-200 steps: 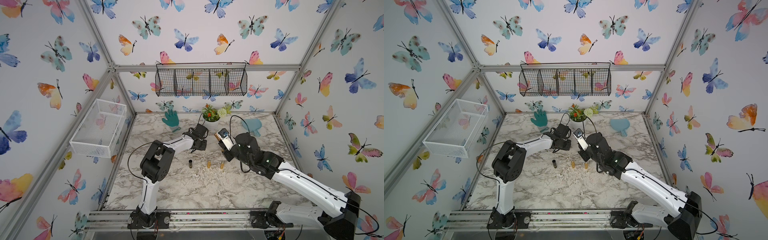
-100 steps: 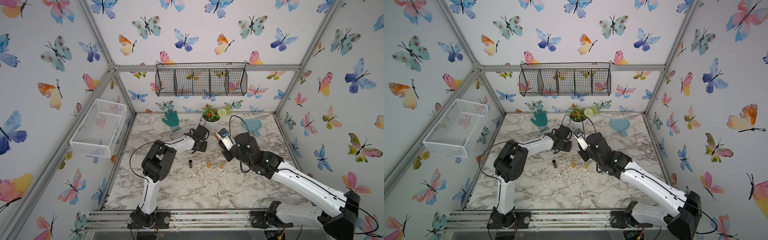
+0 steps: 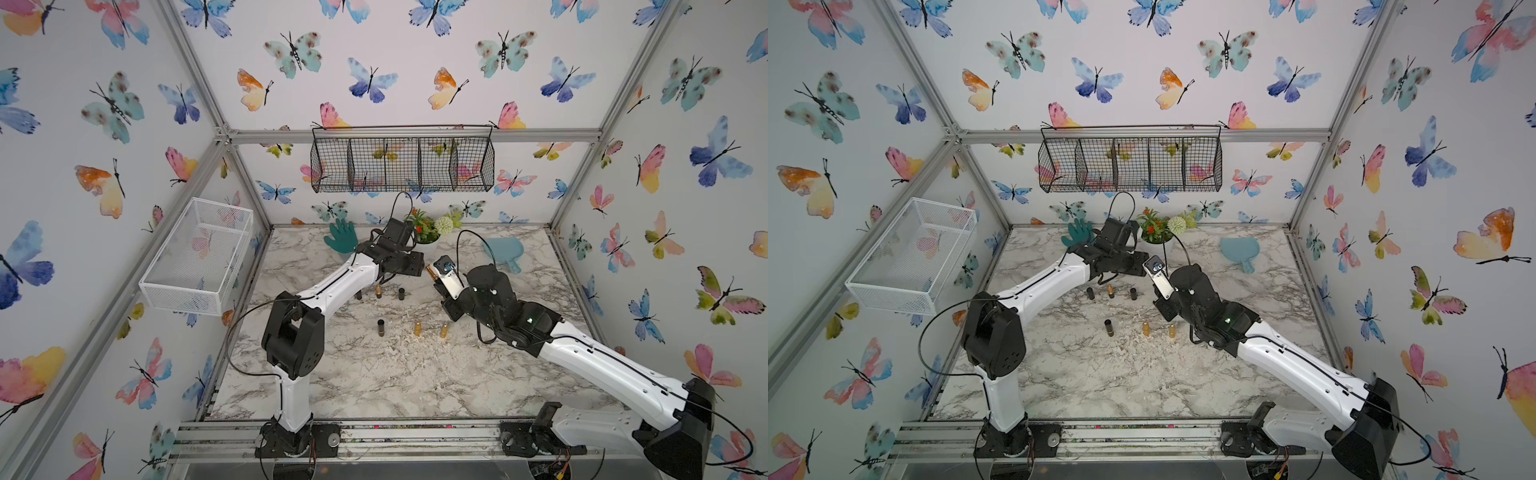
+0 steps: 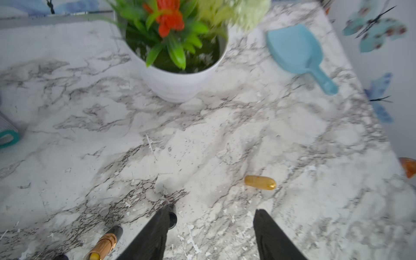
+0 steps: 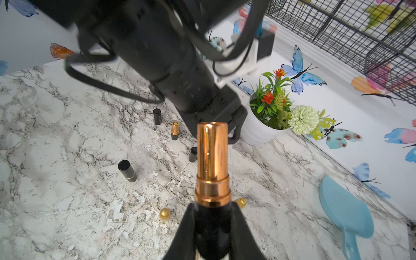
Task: Open the lipstick cap
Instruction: Place the cover at the center of the board, then place the lipstick at the center of the board.
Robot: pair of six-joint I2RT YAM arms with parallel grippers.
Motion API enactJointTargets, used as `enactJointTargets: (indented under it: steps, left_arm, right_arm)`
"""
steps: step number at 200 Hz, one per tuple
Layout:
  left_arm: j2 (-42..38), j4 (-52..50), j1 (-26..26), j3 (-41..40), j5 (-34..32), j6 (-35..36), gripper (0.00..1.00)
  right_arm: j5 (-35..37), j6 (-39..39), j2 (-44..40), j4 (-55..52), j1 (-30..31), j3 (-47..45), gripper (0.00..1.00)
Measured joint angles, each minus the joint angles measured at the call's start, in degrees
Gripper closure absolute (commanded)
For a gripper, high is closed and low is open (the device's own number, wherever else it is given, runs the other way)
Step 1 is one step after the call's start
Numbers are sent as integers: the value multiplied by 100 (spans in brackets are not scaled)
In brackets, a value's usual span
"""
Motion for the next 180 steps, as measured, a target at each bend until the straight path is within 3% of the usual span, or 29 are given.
enactJointTargets:
  steps: [54, 84, 120, 180]
  left_arm:
    - [-1097, -162, 1029, -378, 2072, -208, 31]
    - [-1602, -256, 1113, -859, 2894, -205, 30]
    - [-1923, -278, 1056, -1263, 3445, -179, 31]
    - [-1941, -315, 1056, -1519, 3663, -101, 39]
  right_arm:
    - [-247, -13, 529, 332, 0, -15, 98]
    - [-407, -35, 850, 444, 0, 55, 98]
    - [-597, -46, 1110, 597, 2, 170, 98]
    - [-774, -50, 1196, 708, 0, 297, 98]
